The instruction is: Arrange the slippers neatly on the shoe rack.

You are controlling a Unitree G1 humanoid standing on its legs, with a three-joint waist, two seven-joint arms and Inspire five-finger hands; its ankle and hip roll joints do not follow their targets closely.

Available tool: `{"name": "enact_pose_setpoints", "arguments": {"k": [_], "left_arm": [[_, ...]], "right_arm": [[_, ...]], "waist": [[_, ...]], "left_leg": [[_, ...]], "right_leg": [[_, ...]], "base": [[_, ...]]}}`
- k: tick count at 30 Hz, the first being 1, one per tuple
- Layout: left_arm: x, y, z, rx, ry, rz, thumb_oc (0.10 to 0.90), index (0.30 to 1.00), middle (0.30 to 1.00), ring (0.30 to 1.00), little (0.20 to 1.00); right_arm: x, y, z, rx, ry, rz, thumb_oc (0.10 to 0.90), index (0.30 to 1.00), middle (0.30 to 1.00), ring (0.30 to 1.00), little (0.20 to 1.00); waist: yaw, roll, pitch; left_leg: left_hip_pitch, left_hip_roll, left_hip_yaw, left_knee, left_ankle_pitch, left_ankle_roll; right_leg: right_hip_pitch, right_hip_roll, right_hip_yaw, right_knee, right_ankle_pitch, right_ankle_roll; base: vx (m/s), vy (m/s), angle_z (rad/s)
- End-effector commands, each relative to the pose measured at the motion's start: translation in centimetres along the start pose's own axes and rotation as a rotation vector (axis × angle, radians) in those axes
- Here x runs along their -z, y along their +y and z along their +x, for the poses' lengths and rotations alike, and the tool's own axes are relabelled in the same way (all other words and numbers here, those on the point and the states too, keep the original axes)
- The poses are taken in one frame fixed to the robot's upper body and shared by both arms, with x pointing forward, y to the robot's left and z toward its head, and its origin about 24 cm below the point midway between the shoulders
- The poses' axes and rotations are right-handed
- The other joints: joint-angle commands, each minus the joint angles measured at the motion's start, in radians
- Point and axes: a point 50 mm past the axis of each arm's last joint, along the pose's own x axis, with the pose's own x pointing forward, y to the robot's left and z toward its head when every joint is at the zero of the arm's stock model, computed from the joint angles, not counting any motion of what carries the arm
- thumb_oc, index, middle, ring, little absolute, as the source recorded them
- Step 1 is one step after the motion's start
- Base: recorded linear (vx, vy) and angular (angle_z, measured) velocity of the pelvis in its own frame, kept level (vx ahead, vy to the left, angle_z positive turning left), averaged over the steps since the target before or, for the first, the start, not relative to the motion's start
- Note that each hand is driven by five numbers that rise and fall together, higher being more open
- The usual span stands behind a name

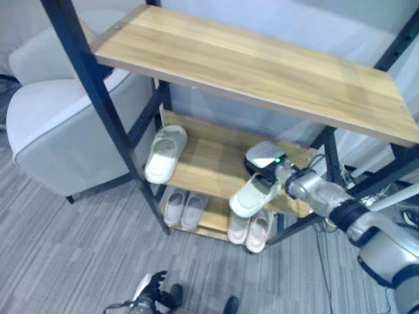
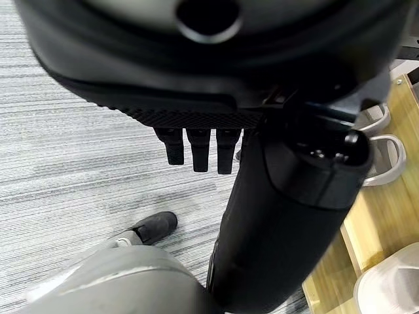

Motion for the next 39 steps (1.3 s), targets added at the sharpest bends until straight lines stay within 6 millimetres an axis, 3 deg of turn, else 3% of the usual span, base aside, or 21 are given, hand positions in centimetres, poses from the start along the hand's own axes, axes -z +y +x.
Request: {"name": "enact_pose_setpoints", "arguments": {"k": [1,4,9,15,26,27,28,29,30,39], "left_arm": [[-1.3,-1.9,-0.1,0.041,-0.055,0.014,0.800,0.900,0.900,0.900,0.900],[-1.2,-1.6,-0.1,0.031,-0.063,0.019,0.800,0.900,0.900,0.900,0.900],[-1.3,-1.2,0.0,0.015,-0.071,0.019,0.800,0.900,0.900,0.900,0.900],[-1.7,-0.4,0.2,-0.013,-0.093,0.033,0.800,0.900,0.900,0.900,0.900],[-2.5,-0.2,0.4,-0.025,-0.122,0.045,0.800,0.900,0.900,0.900,0.900],[-3.0,-0.2,0.5,-0.028,-0.133,0.044,0.800,0.900,0.900,0.900,0.900],[-3.2,-0.2,0.5,-0.029,-0.137,0.043,0.800,0.900,0.900,0.900,0.900],[-3.2,-0.2,0.5,-0.030,-0.139,0.042,0.800,0.900,0.900,0.900,0.900],[-3.4,-0.2,0.6,-0.031,-0.143,0.040,0.800,0.900,0.900,0.900,0.900],[-3.5,-0.7,0.5,-0.024,-0.149,0.037,0.800,0.900,0.900,0.900,0.900]], "right_arm": [[1.6,-7.4,1.0,0.287,0.038,0.014,0.400,0.300,0.300,0.300,0.300],[0.8,-9.2,1.7,0.347,0.014,0.012,0.400,0.300,0.300,0.300,0.300],[0.6,-10.4,2.1,0.389,0.009,-0.008,0.400,0.300,0.300,0.300,0.300],[2.8,-12.0,2.0,0.432,0.097,-0.088,0.400,0.300,0.300,0.300,0.300],[5.6,-13.7,0.9,0.505,0.210,-0.149,0.400,0.300,0.300,0.300,0.300],[5.8,-13.9,0.9,0.511,0.223,-0.150,0.411,0.316,0.316,0.316,0.316],[5.8,-14.0,0.9,0.514,0.225,-0.149,0.580,0.571,0.571,0.571,0.571],[5.8,-14.2,0.9,0.521,0.226,-0.149,0.580,0.571,0.571,0.571,0.571],[5.8,-14.3,0.9,0.527,0.225,-0.149,0.800,0.900,0.900,0.900,0.900],[5.2,-14.8,0.2,0.585,0.179,-0.146,0.800,0.900,0.900,0.900,0.900]], "waist": [[0.032,-0.012,-0.008],[0.048,-0.013,-0.002],[0.064,-0.014,0.006],[0.104,-0.015,0.020],[0.128,-0.005,0.032],[0.132,-0.005,0.033],[0.133,-0.004,0.033],[0.133,-0.003,0.032],[0.133,-0.002,0.032],[0.114,0.009,0.027]], "left_leg": [[0.041,-0.007,0.023,-0.008,-0.110,-0.001],[0.033,-0.008,0.016,-0.008,-0.105,-0.002],[0.021,-0.010,0.007,-0.008,-0.099,-0.001],[-0.030,-0.016,-0.029,-0.008,-0.078,-0.009],[-0.078,-0.026,-0.066,-0.008,-0.061,-0.016],[-0.081,-0.029,-0.070,-0.008,-0.061,-0.017],[-0.084,-0.030,-0.072,-0.008,-0.060,-0.017],[-0.085,-0.031,-0.073,-0.008,-0.060,-0.018],[-0.086,-0.032,-0.075,-0.008,-0.060,-0.018],[-0.074,-0.031,-0.072,-0.008,-0.066,-0.017]], "right_leg": [[0.043,-0.109,0.029,0.001,-0.056,0.139],[0.042,-0.109,0.023,0.001,-0.055,0.138],[0.038,-0.109,0.015,0.002,-0.055,0.137],[0.019,-0.114,-0.024,0.003,-0.053,0.138],[0.002,-0.124,-0.065,0.006,-0.050,0.138],[0.002,-0.125,-0.071,0.006,-0.051,0.138],[0.002,-0.125,-0.074,0.006,-0.052,0.137],[0.002,-0.125,-0.075,0.006,-0.052,0.137],[0.002,-0.125,-0.077,0.006,-0.052,0.137],[0.006,-0.128,-0.075,0.008,-0.054,0.136]], "base": [[0.00,0.000,0.00],[0.00,-0.002,0.01],[0.00,-0.009,0.08],[0.00,-0.016,0.21],[0.01,-0.001,0.14],[0.02,-0.004,0.19],[0.03,-0.005,0.15],[0.01,-0.003,0.11],[0.01,-0.001,0.06],[0.00,0.001,0.01]]}}
